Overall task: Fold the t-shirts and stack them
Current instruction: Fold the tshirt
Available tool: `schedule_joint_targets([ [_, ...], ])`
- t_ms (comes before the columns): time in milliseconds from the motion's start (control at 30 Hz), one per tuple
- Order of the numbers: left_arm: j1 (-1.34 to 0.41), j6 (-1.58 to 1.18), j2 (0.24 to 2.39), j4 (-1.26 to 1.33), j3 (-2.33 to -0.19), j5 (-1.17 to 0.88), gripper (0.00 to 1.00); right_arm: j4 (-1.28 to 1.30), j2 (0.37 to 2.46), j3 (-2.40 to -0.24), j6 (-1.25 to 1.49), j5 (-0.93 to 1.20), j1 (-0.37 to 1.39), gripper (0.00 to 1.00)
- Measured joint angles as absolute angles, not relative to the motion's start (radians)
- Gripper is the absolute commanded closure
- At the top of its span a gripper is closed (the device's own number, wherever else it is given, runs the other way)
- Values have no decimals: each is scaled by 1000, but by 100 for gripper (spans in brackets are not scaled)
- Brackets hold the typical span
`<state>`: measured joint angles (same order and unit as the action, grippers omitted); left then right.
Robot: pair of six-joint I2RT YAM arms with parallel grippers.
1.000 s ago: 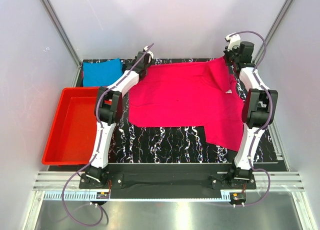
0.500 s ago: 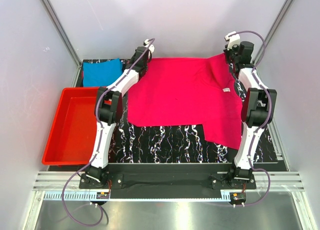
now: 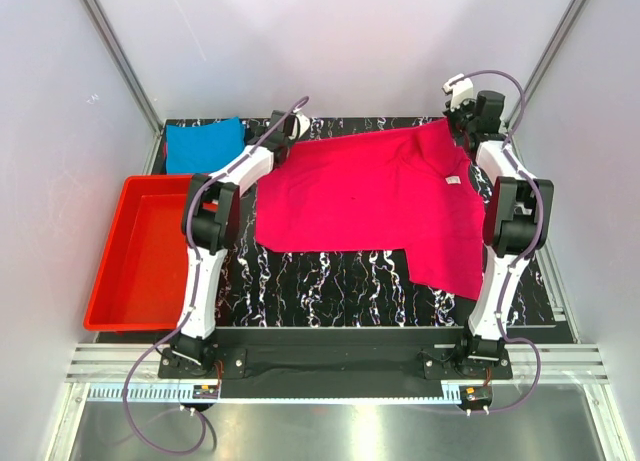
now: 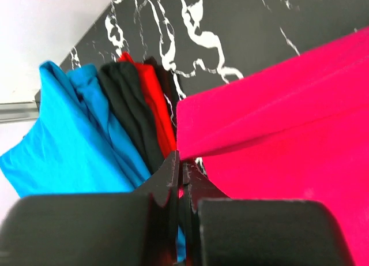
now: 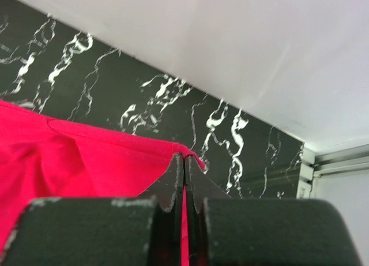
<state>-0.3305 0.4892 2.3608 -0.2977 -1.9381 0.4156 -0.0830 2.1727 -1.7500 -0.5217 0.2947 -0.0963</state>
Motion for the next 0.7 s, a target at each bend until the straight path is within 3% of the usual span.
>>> schedule_joint_targets([
  [700,-335,504,2278,-414,-1802,344,100,-59,2034,-1478,-529,299,-96,100],
])
